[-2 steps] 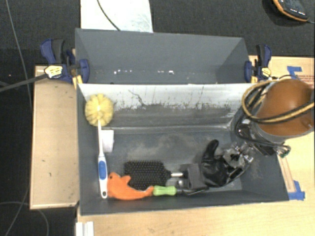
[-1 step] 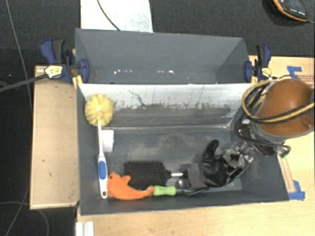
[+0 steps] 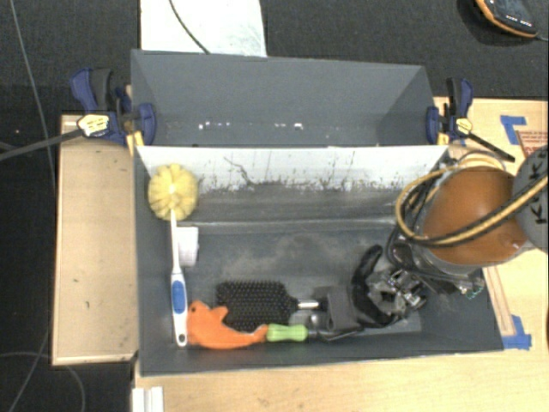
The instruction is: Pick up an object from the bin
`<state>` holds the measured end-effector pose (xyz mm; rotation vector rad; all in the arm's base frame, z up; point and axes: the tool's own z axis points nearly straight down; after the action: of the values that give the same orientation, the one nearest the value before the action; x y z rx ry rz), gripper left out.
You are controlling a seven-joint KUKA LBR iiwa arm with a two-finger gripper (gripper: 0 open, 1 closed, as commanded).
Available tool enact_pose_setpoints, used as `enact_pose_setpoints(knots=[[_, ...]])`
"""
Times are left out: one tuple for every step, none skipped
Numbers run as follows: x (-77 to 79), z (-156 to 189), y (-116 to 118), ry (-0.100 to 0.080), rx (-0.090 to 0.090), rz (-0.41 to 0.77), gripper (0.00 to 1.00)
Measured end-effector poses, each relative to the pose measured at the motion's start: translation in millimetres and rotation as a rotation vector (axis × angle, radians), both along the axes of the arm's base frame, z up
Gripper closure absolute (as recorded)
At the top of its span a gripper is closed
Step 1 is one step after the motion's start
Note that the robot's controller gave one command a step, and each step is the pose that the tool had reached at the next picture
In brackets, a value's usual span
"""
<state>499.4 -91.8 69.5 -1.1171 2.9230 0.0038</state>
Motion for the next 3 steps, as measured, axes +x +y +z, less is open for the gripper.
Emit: enact_pose_setpoints(knots=[[13.5,0.9,-1.9,-0.008,-0.001,-0.072,1.0],[13.4,1.0,-1.9,-0.009,-0.001,-0.07,1.0],[13.4,0.9,-1.9,-0.009,-0.001,-0.069,1.0]])
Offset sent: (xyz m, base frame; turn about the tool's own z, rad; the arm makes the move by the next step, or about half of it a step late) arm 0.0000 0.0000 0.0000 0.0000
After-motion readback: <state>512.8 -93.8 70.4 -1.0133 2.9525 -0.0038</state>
